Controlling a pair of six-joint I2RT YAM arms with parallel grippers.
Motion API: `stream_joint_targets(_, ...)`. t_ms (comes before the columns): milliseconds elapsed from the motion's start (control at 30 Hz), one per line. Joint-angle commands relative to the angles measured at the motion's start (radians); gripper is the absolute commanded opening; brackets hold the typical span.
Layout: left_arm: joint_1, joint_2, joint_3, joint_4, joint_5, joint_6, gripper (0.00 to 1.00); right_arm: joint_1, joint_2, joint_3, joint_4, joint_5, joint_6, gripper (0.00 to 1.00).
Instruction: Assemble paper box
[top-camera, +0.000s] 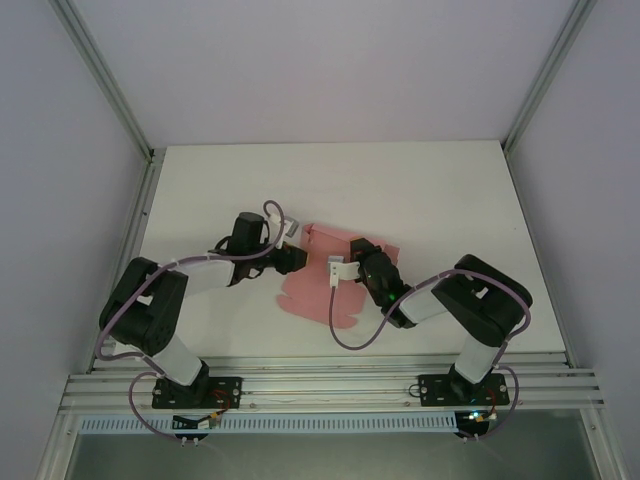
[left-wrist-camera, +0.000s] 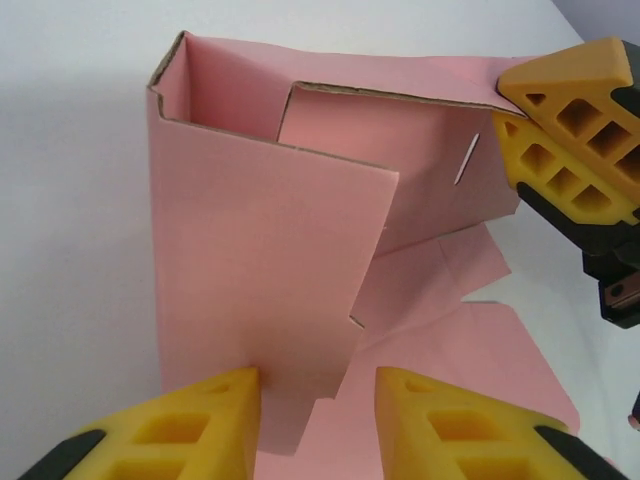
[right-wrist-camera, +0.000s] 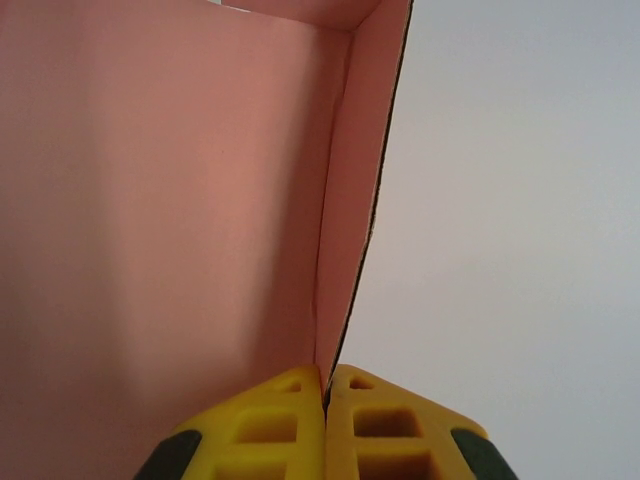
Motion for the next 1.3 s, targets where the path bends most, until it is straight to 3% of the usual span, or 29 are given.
stream_joint_targets(0,-0.001,0.054,0.066,0.0,0.035,-0.013,0.31,0.007,0.044,-0.006,-0.096,-0.002,-0.009,0.0)
stream_joint_targets(267,-0.001,0.017,0.014,0.087,0.031,-0.037,0.3,0.006,0.049,-0.013,-0.074,0.001,-0.018,0.0)
stream_joint_targets(433,-0.002,-0.024,0.032,-0.001,-0.028,-0.059,0.32,0.007,0.031,-0.006,-0.106,0.002,-0.009,0.0)
stream_joint_targets(500,-0.001,-0.078,0.02,-0.031,-0.092,-0.061,0.4,0.006,0.019,-0.006,-0.106,-0.003,-0.008,0.0)
stream_joint_targets(600,0.0,-0.181,-0.008,-0.074,-0.288,-0.069,0.55,0.007,0.003,-0.009,-0.07,-0.013,-0.039,0.0)
stream_joint_targets(700,0.027,-0.237,-0.02,-0.085,-0.409,-0.109,0.58,0.003,-0.014,0.012,-0.079,-0.021,-0.09,0.0)
stream_joint_targets(833,0.076,-0.19,0.022,-0.156,-0.356,-0.111,0.55,-0.019,-0.091,0.067,-0.212,-0.072,-0.042,0.0)
stream_joint_targets(1033,0.09,-0.082,0.057,-0.131,-0.158,-0.061,0.48,-0.039,-0.252,0.143,-0.579,-0.19,0.135,0.0)
stream_joint_targets(1133,0.091,-0.041,0.057,-0.051,-0.024,-0.039,0.48,-0.042,-0.258,0.134,-0.567,-0.192,0.125,0.0)
stream_joint_targets(1267,0.092,0.017,0.092,0.011,0.067,-0.037,0.46,-0.041,-0.211,0.121,-0.517,-0.177,0.092,0.0)
